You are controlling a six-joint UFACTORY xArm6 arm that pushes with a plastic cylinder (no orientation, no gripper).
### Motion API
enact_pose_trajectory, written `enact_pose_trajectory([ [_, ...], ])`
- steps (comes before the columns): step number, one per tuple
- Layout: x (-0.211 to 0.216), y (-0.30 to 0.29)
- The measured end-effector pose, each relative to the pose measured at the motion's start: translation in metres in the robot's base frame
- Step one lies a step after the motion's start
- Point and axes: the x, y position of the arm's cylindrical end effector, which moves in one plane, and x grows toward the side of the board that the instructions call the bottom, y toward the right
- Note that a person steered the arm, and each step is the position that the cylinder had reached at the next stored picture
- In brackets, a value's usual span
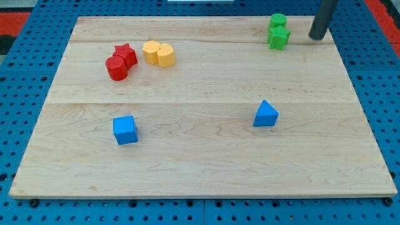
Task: Put the green star to the bottom right of the green circle
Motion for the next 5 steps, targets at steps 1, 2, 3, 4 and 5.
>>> enact_pose_trajectory([
  [1,-0.042,-0.009],
  [2,-0.029,-0.073],
  [3,-0.006,-0.131],
  [4,-0.002,-0.096],
  [5,-0.012,-0.037],
])
